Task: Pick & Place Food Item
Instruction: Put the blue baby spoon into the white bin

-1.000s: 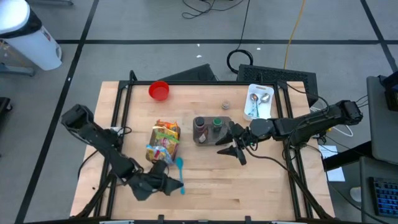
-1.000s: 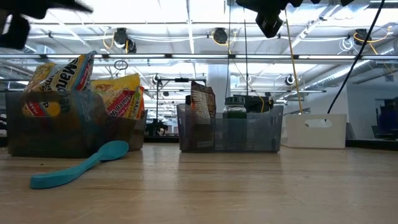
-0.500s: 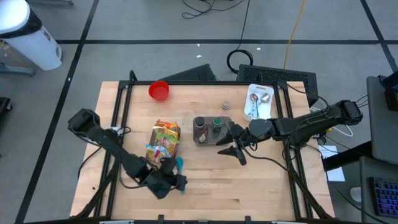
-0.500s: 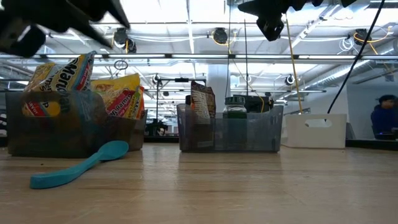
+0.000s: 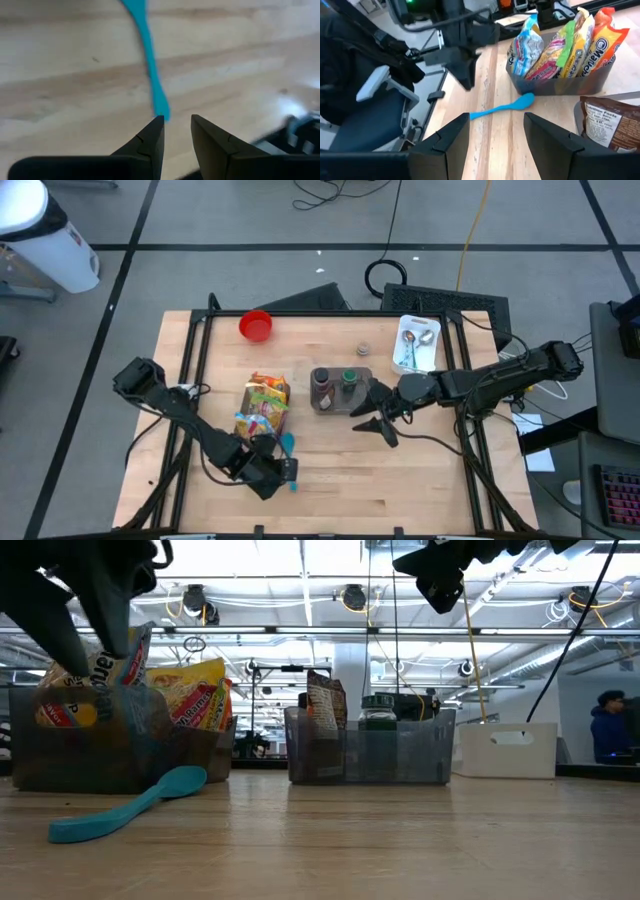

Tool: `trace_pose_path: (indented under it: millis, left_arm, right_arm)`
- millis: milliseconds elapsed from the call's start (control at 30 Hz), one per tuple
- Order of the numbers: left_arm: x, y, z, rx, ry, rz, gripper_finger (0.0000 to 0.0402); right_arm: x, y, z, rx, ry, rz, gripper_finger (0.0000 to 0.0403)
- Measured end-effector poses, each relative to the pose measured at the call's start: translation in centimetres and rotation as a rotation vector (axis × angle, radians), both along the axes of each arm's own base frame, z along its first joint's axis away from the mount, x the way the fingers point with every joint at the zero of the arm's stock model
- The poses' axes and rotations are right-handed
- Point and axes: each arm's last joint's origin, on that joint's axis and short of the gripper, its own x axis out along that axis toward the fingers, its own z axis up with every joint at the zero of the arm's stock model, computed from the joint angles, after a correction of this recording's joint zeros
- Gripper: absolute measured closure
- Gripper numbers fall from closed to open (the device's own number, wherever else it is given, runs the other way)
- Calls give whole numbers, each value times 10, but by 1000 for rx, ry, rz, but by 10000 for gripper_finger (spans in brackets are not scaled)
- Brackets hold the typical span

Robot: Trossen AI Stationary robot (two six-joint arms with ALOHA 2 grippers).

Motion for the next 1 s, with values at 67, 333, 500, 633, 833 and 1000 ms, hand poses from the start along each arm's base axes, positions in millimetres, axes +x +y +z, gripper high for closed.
trace_pose_path:
  millis: [67,333,500,633,833,1000]
  left_arm:
    - [0,5,1,25,37,11,300]
    - [21,30,-7,41,68,-33,300]
    - [27,34,-18,12,117,-36,300]
    - [31,32,-29,-9,148,-9,300]
    - [40,27,-49,-46,155,-21,300]
    - [45,24,-57,-39,176,-20,300]
  right_arm:
    - [0,0,-1,-12,2,4,222]
    - [0,-1,0,-32,-5,8,222]
    - [0,-1,-1,-31,7,8,222]
    - [-1,-1,-2,-32,12,7,222]
    - [-1,-1,-2,-33,17,6,222]
    - [-1,-1,-3,-34,24,6,222]
